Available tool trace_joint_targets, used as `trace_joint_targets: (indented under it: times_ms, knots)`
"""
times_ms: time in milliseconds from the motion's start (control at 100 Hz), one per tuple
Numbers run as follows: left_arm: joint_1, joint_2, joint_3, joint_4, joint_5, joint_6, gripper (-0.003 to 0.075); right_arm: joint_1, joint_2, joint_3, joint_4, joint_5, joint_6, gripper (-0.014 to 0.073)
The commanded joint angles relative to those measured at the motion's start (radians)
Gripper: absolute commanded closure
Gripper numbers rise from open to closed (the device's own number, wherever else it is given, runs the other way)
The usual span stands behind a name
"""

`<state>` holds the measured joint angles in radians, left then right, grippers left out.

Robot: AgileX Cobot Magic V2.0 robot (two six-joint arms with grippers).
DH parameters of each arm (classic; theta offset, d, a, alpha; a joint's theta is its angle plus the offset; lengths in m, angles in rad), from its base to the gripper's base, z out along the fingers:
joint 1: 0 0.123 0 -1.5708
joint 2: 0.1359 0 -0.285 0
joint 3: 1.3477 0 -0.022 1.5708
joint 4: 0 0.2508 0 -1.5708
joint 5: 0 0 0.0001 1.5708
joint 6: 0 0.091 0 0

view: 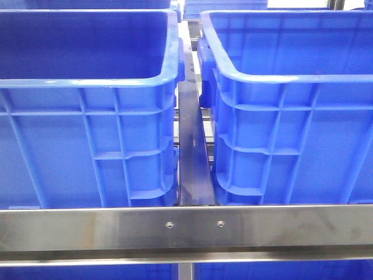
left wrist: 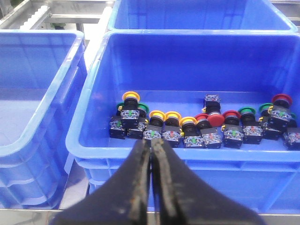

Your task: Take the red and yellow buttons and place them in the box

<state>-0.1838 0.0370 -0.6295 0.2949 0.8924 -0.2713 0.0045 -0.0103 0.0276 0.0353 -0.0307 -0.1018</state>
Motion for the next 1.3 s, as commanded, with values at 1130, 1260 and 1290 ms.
trace_joint_targets:
  times_ms: [1130,1260,1290]
  knots:
    - [0.002,0.017,-0.005,0.001,-0.105,-0.009,0.0739,0.000,-0.021,0.000,-0.010,-0.087,0.002,0.0662]
    - [0.025,0.017,0.054,-0.013,-0.215,0.001,0.0739,0.000,-0.021,0.000,-0.010,-0.087,0.002,0.0662]
    - [0.035,0.017,0.076,-0.018,-0.242,0.003,0.0739,0.000,-0.021,0.000,-0.010,-0.087,0.002,0.0662]
